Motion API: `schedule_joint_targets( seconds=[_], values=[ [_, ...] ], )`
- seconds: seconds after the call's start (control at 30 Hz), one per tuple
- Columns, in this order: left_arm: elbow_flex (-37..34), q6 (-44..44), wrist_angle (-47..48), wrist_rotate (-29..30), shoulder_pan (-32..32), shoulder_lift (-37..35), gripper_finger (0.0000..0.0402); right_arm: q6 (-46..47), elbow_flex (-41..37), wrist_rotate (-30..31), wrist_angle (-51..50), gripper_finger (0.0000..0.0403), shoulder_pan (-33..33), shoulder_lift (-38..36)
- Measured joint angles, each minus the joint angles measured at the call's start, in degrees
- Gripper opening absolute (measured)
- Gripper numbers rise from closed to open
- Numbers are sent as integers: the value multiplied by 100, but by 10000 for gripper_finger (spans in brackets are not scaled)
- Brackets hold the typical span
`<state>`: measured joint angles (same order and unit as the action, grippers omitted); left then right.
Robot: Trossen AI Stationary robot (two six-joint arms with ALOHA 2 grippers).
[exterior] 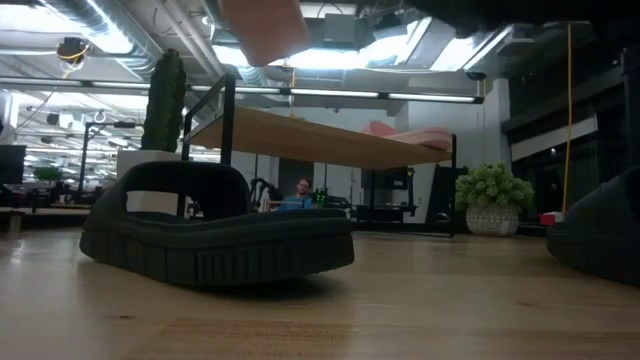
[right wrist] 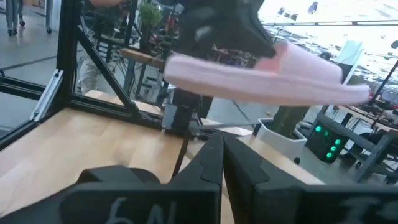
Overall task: Pick and place slides into the shelf
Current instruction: Put the pink slides on the shelf
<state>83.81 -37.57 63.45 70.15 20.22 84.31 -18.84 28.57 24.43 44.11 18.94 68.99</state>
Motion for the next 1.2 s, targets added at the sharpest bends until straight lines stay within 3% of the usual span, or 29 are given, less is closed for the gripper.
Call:
schedule_joint_targets(
  seconds=[0.47,0.8,1.2],
  values=[
    [-2,82,-247,-76,-469,13,0,-421,2044,-9,-3046,14,-462,2],
    [-7,480,-551,-125,-648,356,0,-1161,2415,-11,-3149,17,-614,264],
    [-7,682,-863,-103,-794,455,0,-2076,3403,-4,-3168,131,-941,1229]
  ],
)
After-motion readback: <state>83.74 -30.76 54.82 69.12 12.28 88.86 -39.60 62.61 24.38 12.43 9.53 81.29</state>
